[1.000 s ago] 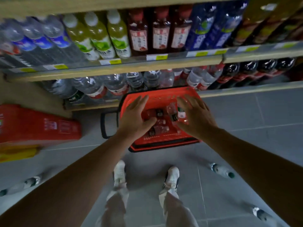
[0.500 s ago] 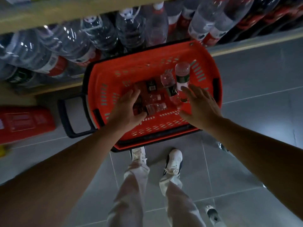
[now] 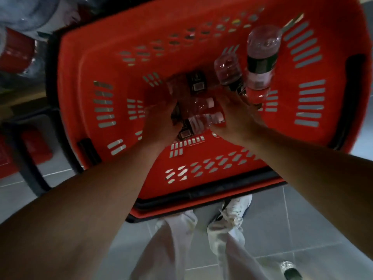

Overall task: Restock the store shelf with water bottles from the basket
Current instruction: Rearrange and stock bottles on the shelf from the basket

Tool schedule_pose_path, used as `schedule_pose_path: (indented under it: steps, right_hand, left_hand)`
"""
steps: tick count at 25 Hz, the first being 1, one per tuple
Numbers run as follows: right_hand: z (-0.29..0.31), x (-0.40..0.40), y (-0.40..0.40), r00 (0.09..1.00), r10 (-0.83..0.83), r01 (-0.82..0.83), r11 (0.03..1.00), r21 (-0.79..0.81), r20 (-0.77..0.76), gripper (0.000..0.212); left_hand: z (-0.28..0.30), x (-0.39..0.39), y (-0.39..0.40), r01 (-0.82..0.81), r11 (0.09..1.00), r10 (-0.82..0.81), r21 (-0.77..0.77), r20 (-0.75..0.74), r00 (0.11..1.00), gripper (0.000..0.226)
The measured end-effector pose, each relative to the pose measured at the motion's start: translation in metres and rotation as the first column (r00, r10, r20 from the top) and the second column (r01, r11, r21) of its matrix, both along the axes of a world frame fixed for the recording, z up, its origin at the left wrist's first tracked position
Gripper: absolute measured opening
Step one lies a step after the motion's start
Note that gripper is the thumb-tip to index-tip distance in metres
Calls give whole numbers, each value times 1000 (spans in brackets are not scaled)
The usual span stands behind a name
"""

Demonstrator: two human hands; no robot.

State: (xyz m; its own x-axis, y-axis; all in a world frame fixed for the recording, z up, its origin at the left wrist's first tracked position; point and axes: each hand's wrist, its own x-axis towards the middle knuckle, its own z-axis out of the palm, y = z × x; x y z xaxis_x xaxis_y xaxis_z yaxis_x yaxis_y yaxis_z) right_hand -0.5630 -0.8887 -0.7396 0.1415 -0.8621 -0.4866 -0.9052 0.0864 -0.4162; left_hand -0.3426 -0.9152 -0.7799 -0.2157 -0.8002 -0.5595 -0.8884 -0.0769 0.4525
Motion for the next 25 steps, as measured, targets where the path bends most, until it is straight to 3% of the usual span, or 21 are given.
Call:
schedule_pose_path:
  steps: [4,9,12,15,17,20,23,25]
  right_hand:
    - [-41,6,-10,1000,-6,7,1000,-26,22,71]
    - [-50,8,-11,998,-5,4,1000,17,62,66]
    - [-36,6,-14,998,-15,13,999,32,60,57]
    - [-11,6,-12,992,-92,87,995,48,90,58]
    - [8,8,-6,971,-210,201,975,91,111,65]
    - [46,17,0,820,-513,488,858,157,252,76]
    - [72,27,6,621,-666,663,728,177,412,82]
    - [78,26,7,468,-747,751,618,232,473,85]
  left_hand:
    - [-51,8,-4,186,980,-167,-65,228,959,74]
    - [-75,24,-6,359,928,-320,-104,274,907,55]
    - [-55,16,-11,251,968,-237,-22,262,935,49]
    - [-8,2,-6,168,985,-165,-34,91,982,55]
    - [25,0,-5,16,995,-12,95,-41,999,46]
    - [75,-7,7,-184,948,232,260,-172,957,49]
    - [110,-27,21,-207,940,295,271,-340,893,56]
    - [113,-40,31,-195,949,276,246,-355,893,57]
